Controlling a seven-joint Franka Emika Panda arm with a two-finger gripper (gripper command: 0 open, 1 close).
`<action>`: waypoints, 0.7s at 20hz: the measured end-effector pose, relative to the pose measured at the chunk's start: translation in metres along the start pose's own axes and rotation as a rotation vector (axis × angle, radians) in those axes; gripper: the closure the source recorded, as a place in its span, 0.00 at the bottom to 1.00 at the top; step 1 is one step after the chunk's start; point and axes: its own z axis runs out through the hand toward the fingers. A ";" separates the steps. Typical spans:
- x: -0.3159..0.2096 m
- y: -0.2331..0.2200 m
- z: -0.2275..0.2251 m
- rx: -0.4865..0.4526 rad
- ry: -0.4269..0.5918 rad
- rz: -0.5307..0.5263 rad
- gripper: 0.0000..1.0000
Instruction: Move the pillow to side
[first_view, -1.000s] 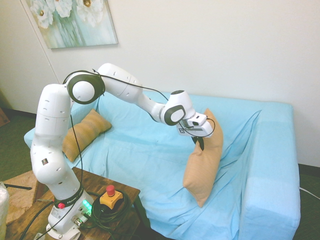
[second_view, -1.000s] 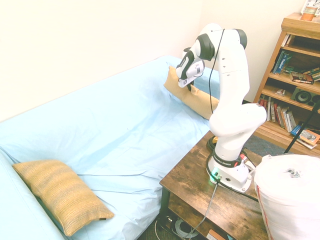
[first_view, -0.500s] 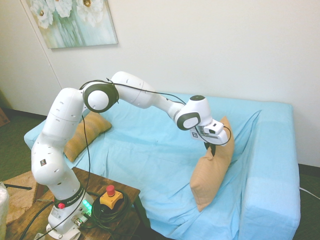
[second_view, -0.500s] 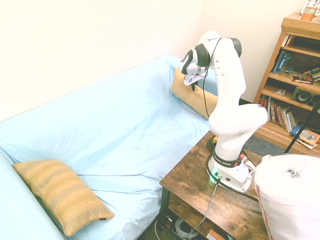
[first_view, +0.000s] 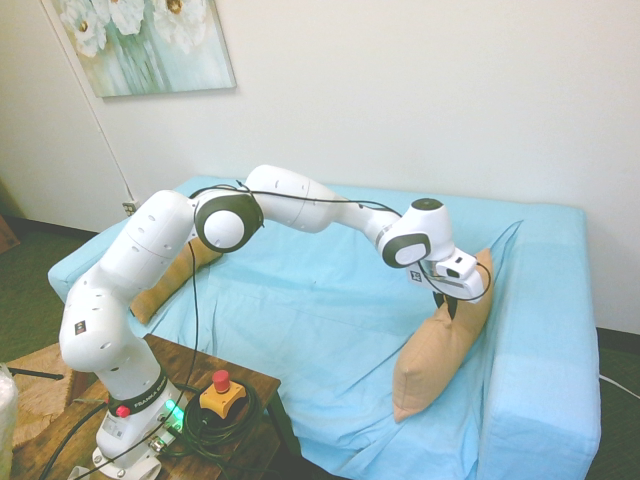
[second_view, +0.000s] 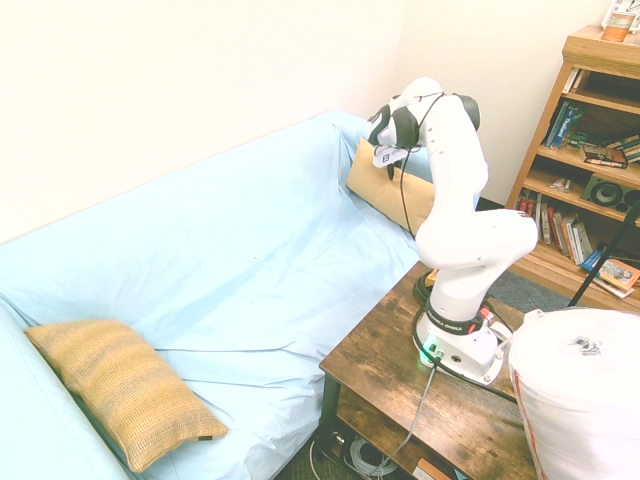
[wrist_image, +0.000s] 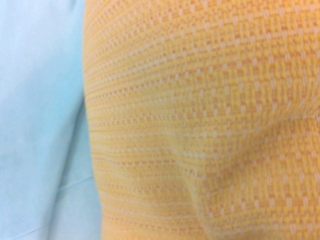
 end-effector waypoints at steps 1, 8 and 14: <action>0.005 0.005 -0.001 0.001 0.000 0.010 0.00; 0.026 0.034 0.007 0.011 0.015 0.091 0.00; 0.036 0.042 -0.009 0.015 0.082 0.153 0.00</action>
